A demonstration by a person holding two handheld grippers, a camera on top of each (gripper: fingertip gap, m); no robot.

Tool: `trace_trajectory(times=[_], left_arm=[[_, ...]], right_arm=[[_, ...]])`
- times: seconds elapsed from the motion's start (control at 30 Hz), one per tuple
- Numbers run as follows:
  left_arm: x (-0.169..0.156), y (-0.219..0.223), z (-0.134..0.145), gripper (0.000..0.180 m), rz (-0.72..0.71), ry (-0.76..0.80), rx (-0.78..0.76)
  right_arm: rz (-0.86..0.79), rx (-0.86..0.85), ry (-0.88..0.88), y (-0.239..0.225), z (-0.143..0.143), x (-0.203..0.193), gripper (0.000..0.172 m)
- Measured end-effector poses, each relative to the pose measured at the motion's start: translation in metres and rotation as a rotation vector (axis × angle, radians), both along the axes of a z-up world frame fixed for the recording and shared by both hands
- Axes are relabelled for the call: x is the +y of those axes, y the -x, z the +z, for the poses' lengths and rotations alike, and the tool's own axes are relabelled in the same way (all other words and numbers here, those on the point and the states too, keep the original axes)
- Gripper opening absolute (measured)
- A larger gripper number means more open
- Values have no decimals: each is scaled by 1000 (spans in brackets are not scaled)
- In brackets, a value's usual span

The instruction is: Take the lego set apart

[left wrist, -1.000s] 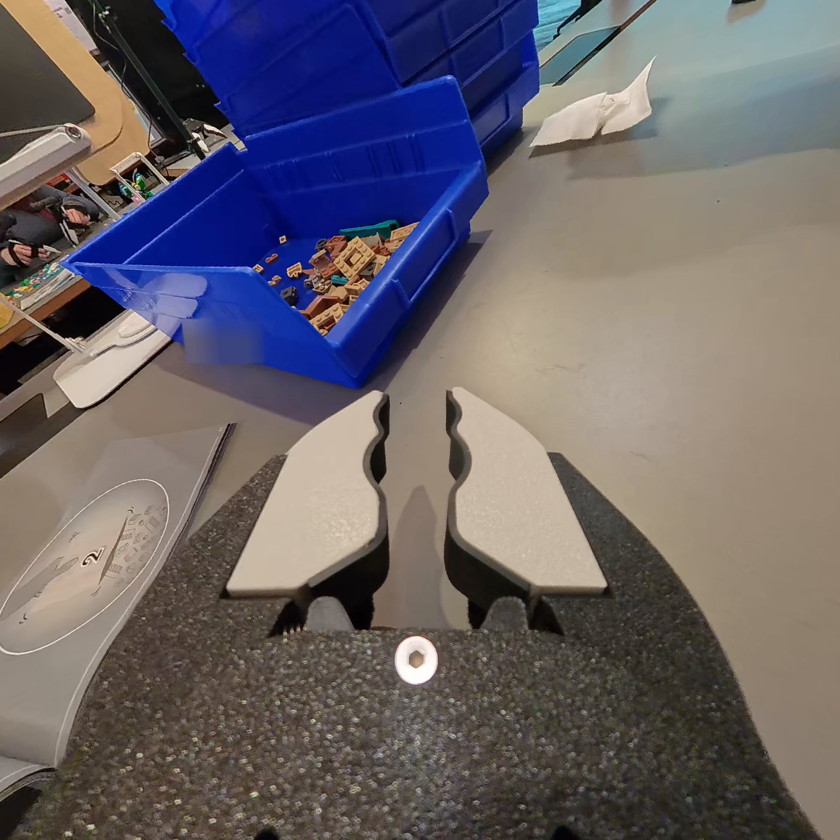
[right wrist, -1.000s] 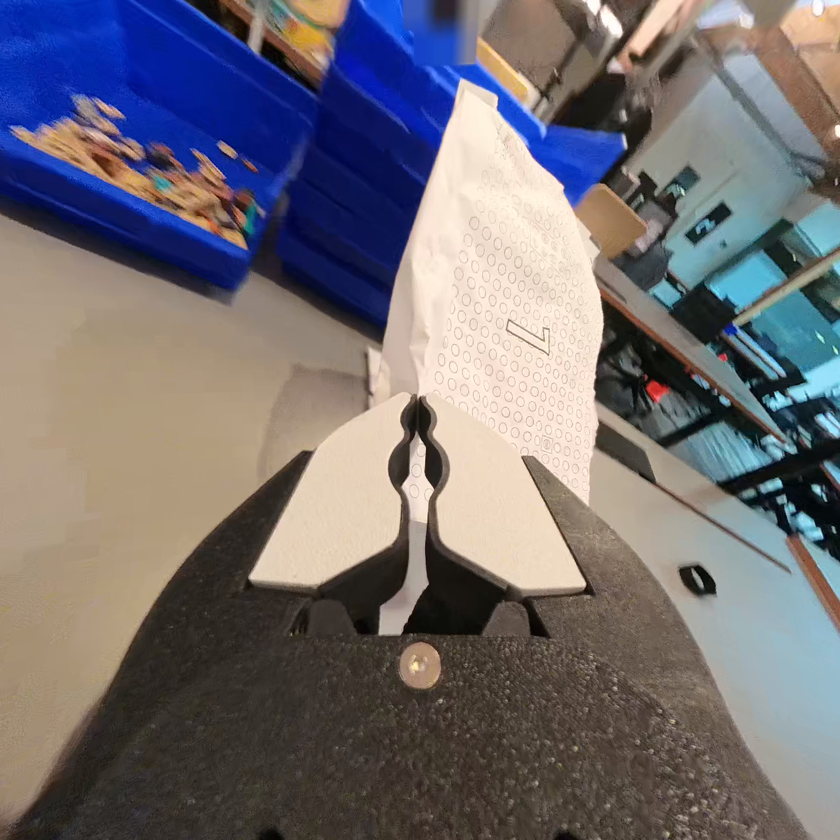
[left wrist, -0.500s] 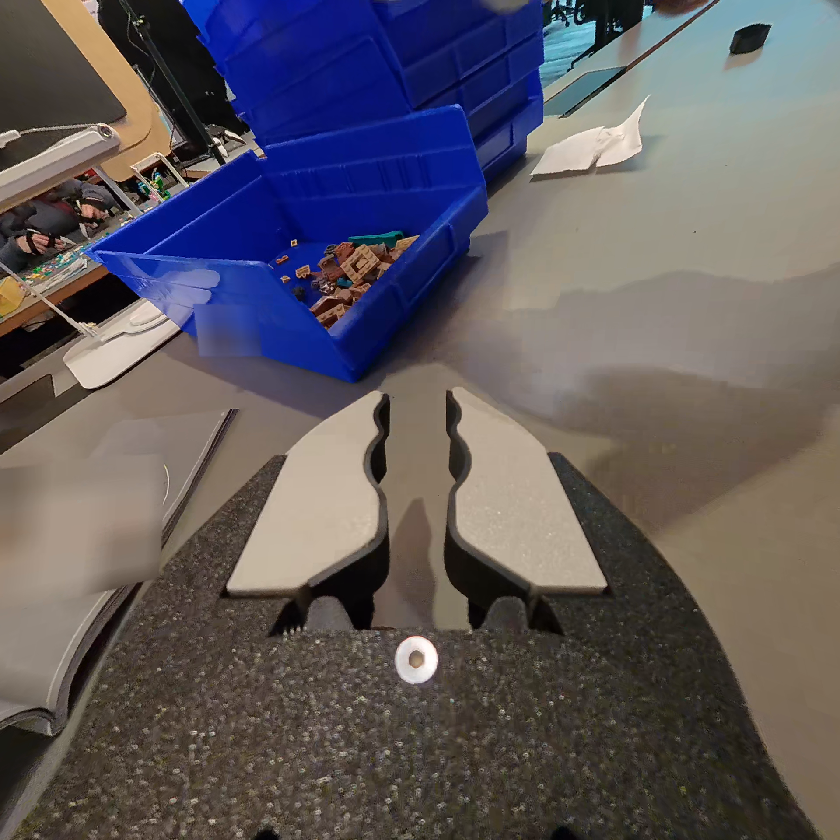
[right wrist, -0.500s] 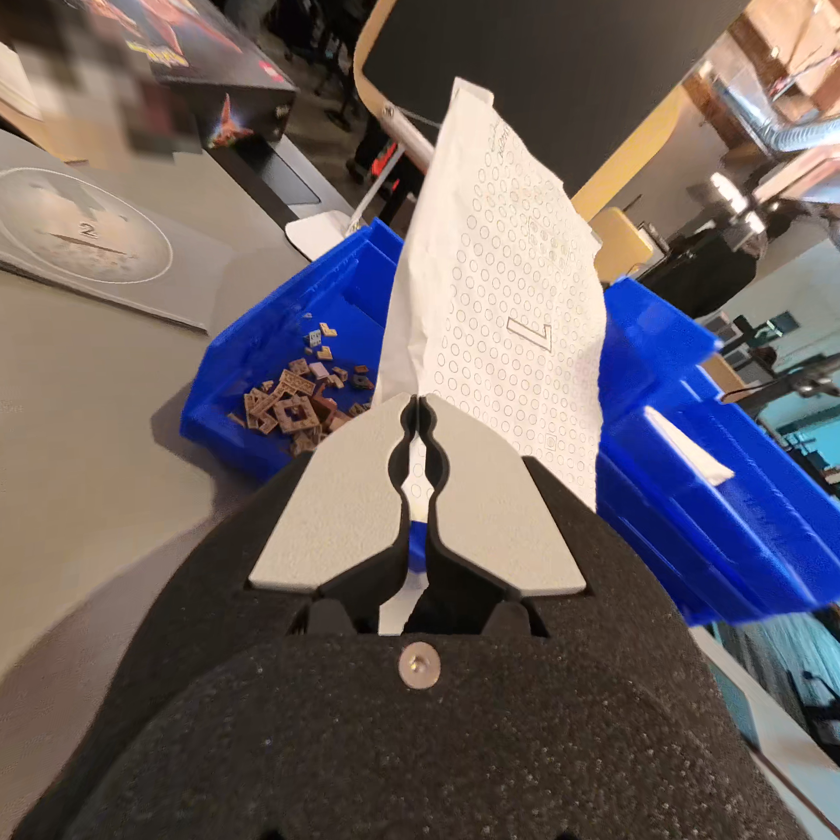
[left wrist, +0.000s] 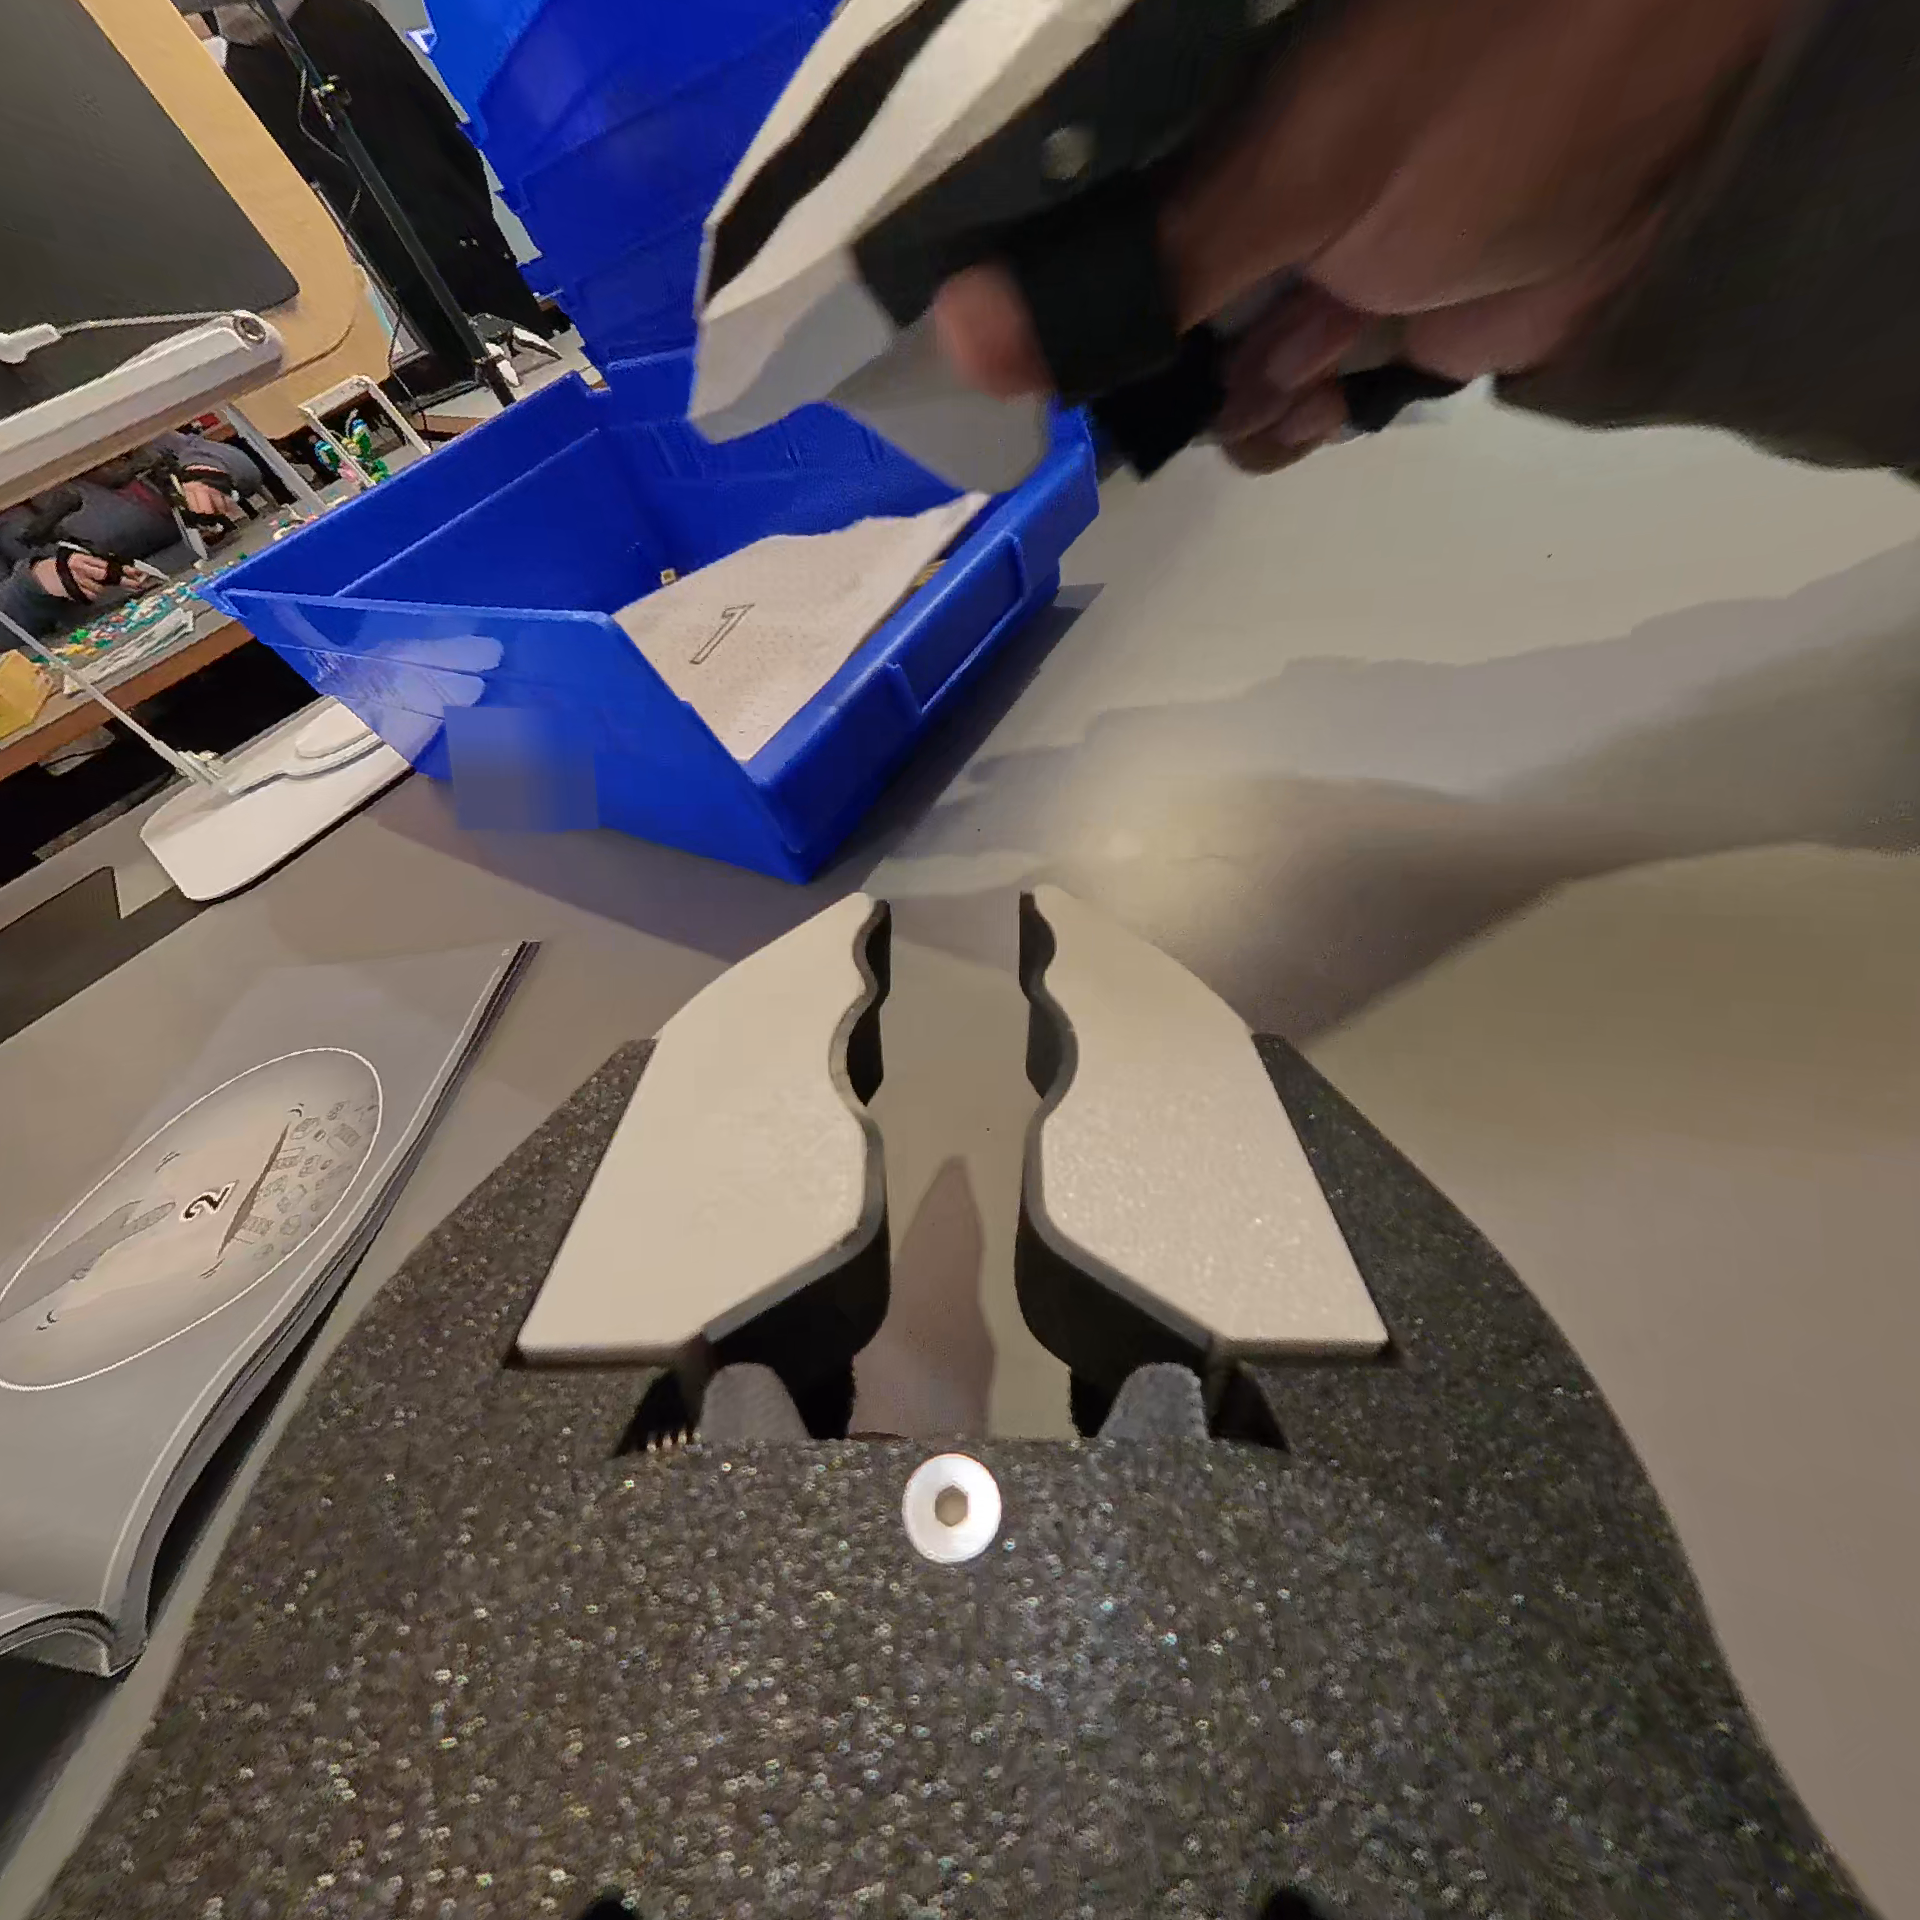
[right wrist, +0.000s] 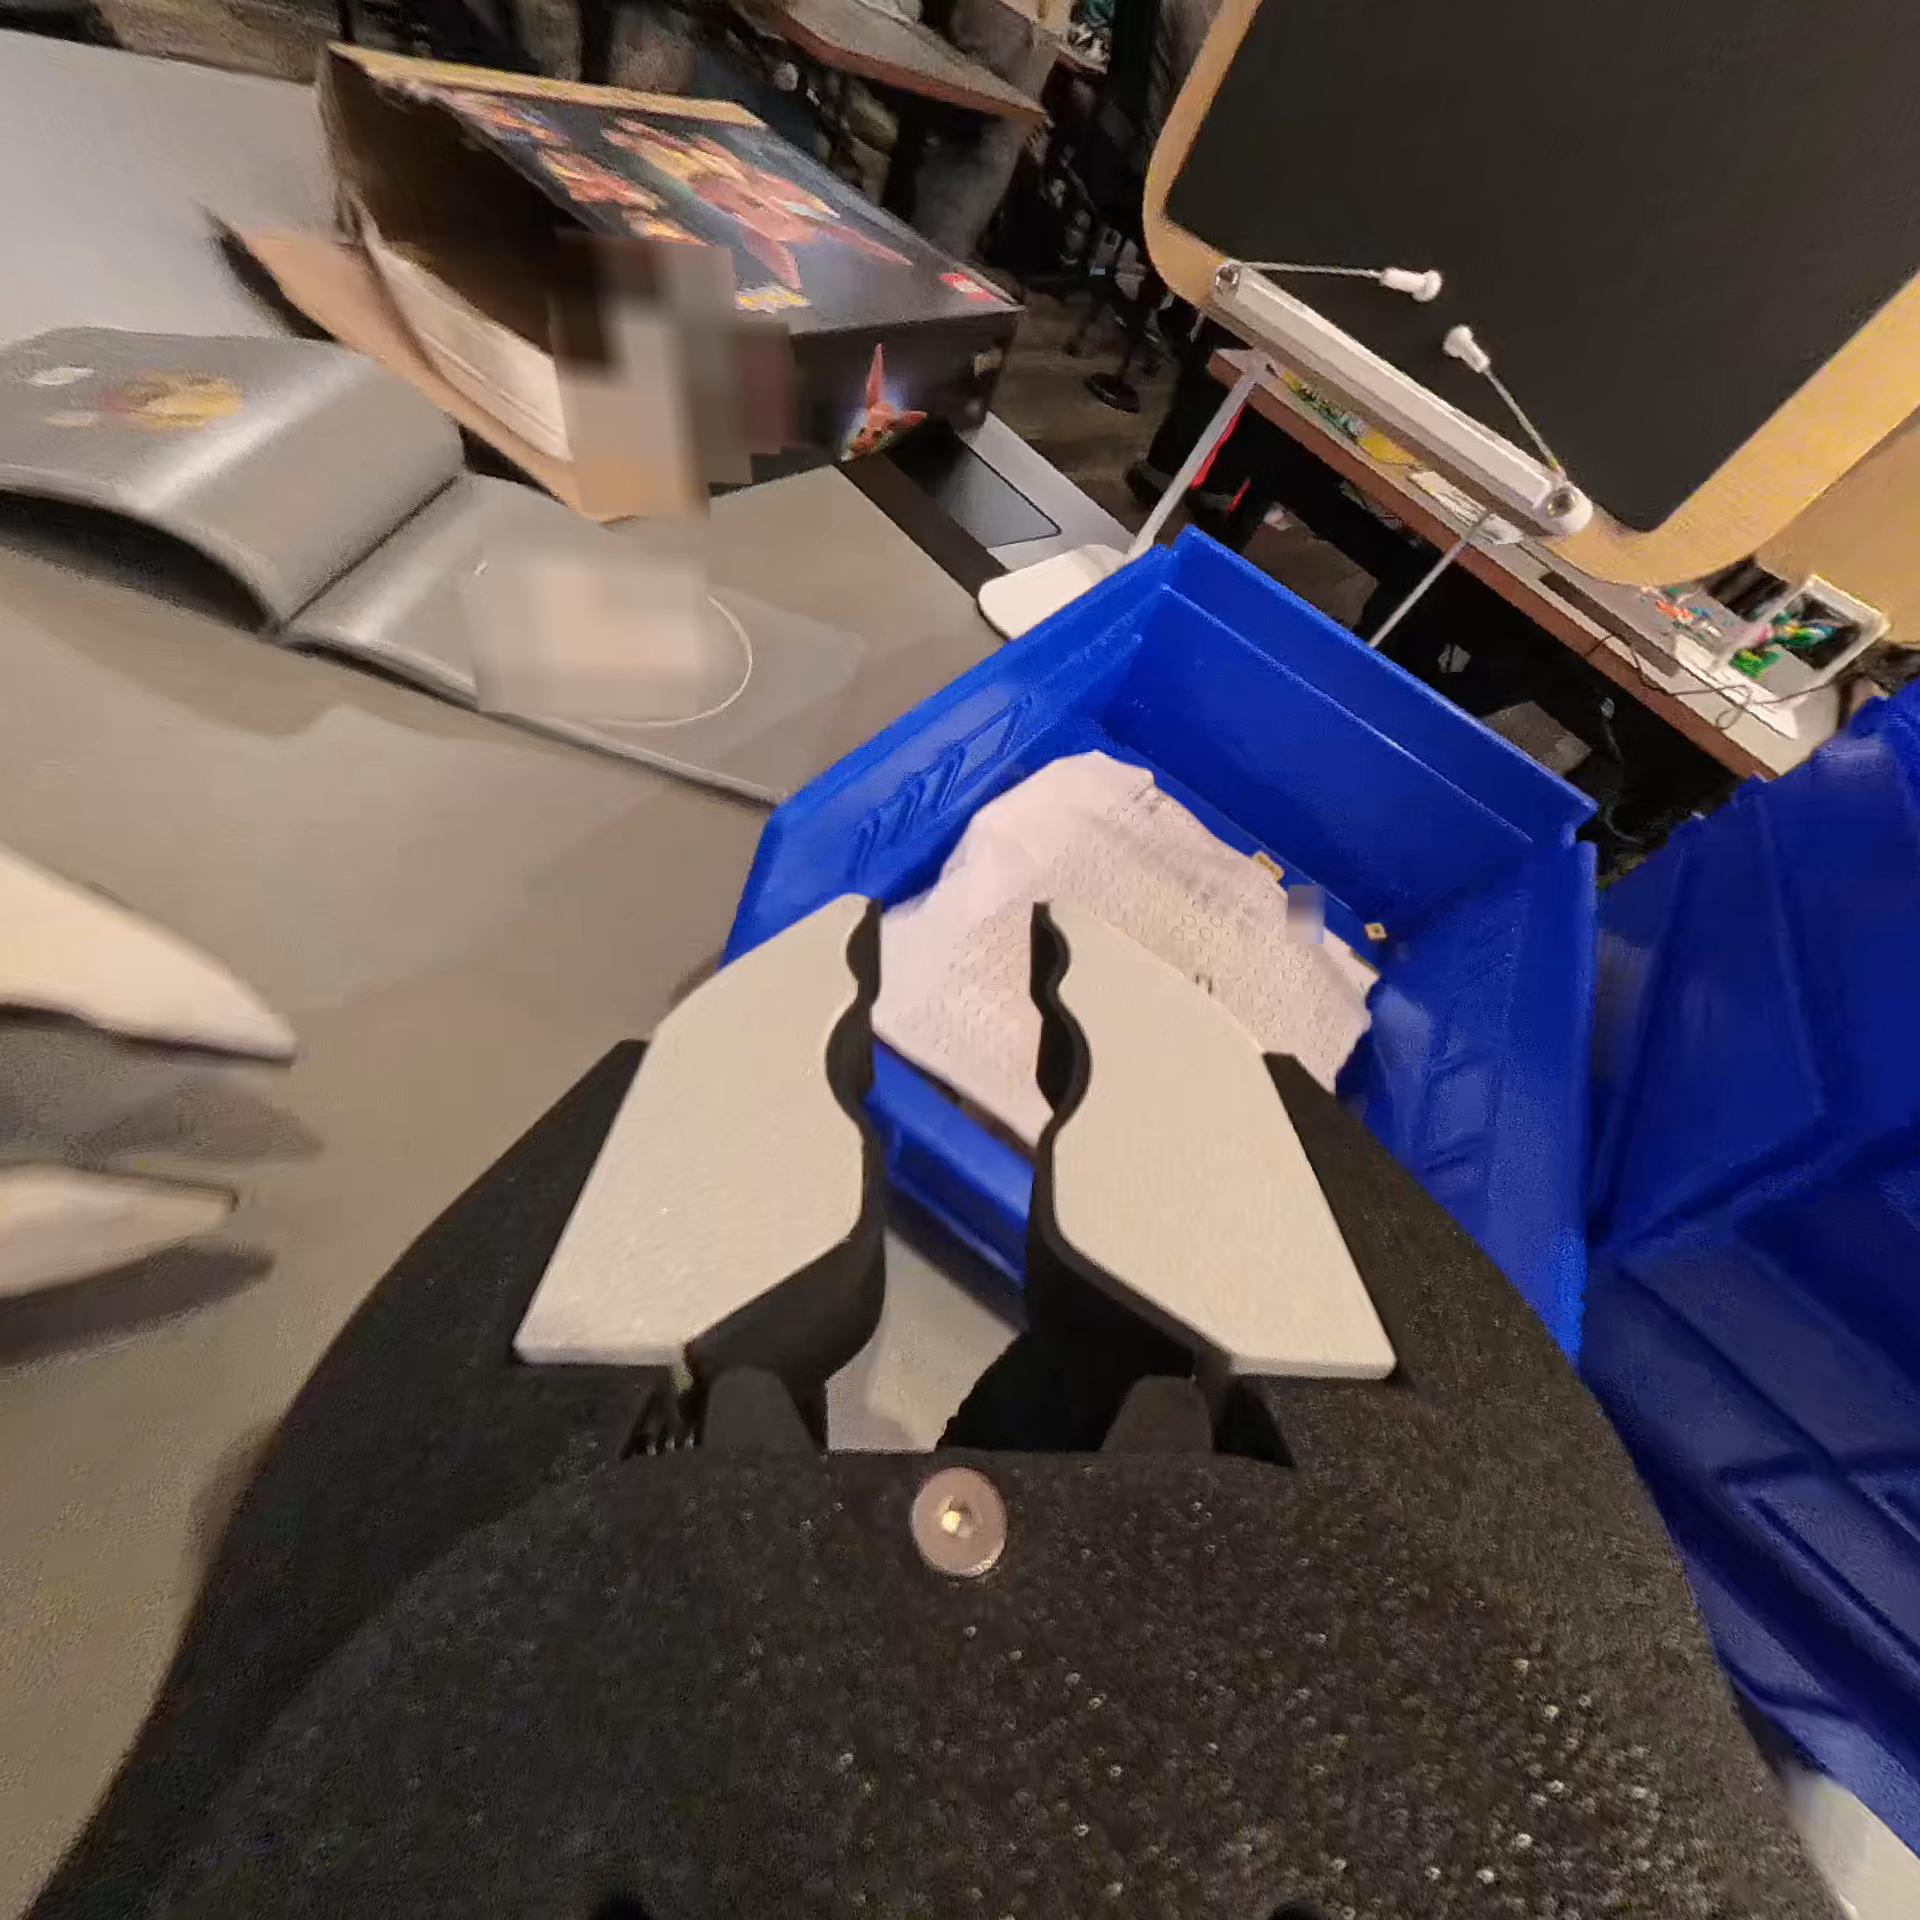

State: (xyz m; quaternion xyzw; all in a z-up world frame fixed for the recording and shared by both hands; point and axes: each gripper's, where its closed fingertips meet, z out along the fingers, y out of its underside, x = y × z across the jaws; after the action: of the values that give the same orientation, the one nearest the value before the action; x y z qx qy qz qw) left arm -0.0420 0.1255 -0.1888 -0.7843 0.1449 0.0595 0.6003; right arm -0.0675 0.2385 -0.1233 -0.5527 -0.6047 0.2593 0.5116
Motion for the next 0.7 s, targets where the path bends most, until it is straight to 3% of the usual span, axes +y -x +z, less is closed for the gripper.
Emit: trace_trajectory(times=[0.1,0.2,0.43,0.7], left_arm=[[-1,-1,1,23,-5,-2,1],[-1,-2,1,23,-8,-5,-3],[-1,0,3,23,-3,-10,-15],[-1,1,1,23,0,-4,-18]], right_arm=[[-15,-80,-76,-42,-9,8,27],[-106,-165,-131,-94,-24,41,27],[-318,-234,23,-211,-50,115,27],[-397,-266,159,-262,-84,152,30]])
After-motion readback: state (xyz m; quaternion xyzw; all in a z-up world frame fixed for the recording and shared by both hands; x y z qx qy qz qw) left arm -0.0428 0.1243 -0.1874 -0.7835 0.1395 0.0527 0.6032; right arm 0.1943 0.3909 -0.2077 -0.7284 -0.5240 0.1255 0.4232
